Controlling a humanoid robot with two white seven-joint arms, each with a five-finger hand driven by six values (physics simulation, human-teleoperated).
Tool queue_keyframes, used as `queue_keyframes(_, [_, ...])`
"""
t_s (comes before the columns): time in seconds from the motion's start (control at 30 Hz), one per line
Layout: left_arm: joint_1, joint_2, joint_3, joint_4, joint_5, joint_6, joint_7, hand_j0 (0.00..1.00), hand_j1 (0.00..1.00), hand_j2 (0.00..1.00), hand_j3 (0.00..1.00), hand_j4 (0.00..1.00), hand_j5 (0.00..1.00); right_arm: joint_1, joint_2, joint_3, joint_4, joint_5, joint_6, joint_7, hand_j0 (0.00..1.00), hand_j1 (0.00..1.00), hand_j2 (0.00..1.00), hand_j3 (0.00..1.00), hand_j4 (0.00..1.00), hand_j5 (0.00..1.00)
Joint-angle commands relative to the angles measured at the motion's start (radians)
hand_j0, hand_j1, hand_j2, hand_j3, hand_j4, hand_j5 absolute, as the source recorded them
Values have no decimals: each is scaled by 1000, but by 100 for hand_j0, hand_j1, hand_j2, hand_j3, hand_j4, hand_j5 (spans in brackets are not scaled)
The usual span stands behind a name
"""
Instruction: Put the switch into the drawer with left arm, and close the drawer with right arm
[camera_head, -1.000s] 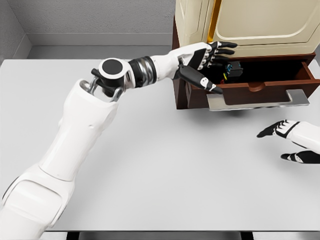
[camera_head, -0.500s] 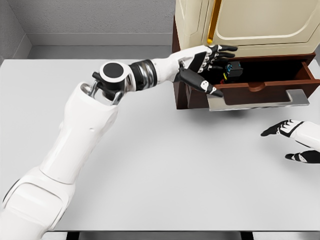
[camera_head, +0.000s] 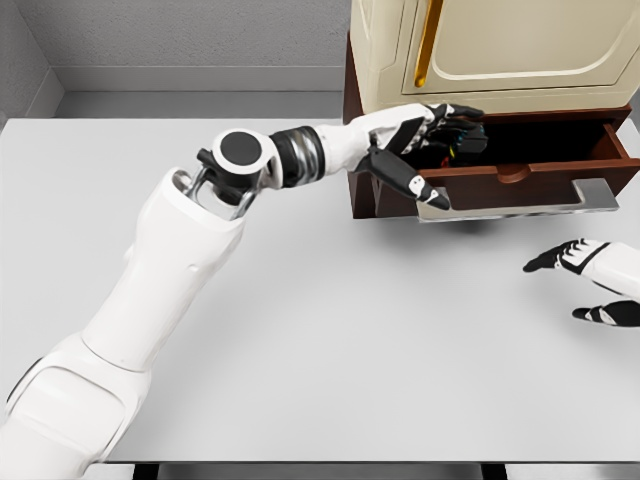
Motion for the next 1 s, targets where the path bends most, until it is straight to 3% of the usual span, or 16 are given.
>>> queue_keyframes(0.0, [0,0,-9,2,-5,-1,0,100,100,100,100,100,100,-2,-2,0,5,-6,1,0,84,84,84,84,84,84])
queue_keyframes(0.27, [-46,0,-53,-3,-2,-4,0,100,100,100,100,100,100,-2,-3,0,14,-6,1,1,84,84,84,84,84,84])
queue_keyframes(0.53, [-98,0,-154,-27,5,-17,0,100,100,100,100,100,100,-2,-5,0,16,-6,1,1,85,85,85,85,85,85])
queue_keyframes(0.7, [-69,0,-133,-359,14,-12,0,100,100,100,100,100,100,-2,-3,0,16,-8,1,1,85,85,85,85,85,85])
queue_keyframes(0.77, [-55,0,-90,-419,60,-24,0,100,100,100,100,100,100,-2,-3,0,16,-8,1,1,85,85,85,85,85,85])
queue_keyframes(0.83, [-34,45,-81,-419,90,-174,0,100,100,100,100,100,100,-2,-3,0,16,-8,1,1,85,85,85,85,85,85])
queue_keyframes(0.97, [130,301,14,-419,88,-776,0,100,100,100,100,100,100,-8,0,0,17,-6,1,0,85,85,85,85,85,85])
